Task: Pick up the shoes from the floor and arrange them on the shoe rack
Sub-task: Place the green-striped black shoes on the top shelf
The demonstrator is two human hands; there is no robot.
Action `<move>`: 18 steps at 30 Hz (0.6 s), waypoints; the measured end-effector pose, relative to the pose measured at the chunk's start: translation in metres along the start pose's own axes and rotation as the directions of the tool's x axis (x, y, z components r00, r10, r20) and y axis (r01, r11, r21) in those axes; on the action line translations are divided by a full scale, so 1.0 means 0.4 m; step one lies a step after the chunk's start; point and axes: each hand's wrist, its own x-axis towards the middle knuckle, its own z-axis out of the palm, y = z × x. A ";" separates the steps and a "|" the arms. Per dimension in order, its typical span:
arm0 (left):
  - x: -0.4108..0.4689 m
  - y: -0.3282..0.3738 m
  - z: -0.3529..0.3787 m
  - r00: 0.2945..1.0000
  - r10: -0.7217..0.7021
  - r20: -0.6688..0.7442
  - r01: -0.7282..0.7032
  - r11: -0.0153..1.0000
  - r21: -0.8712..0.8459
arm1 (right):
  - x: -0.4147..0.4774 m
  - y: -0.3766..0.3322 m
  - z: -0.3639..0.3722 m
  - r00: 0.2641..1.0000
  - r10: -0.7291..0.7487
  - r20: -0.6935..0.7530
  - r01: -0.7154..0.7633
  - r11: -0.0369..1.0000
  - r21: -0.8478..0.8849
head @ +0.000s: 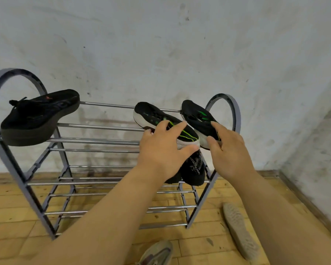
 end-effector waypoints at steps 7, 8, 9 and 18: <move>-0.003 0.007 0.006 1.000 -0.011 -0.007 0.011 1.000 0.008 | -0.002 0.032 -0.004 0.999 -0.003 0.032 0.002 0.999 0.034; -0.006 0.011 0.008 1.000 -0.007 -0.019 0.007 1.000 -0.013 | -0.002 0.034 -0.006 0.999 -0.008 0.032 0.006 0.999 0.036; -0.008 0.012 0.011 1.000 -0.001 -0.029 -0.001 0.999 -0.036 | -0.001 0.035 -0.006 0.999 -0.010 0.031 0.009 0.999 0.043; 0.011 -0.028 0.001 0.989 0.146 0.020 -0.137 0.961 -0.242 | -0.009 0.030 -0.006 1.000 -0.011 -0.002 0.011 0.999 0.041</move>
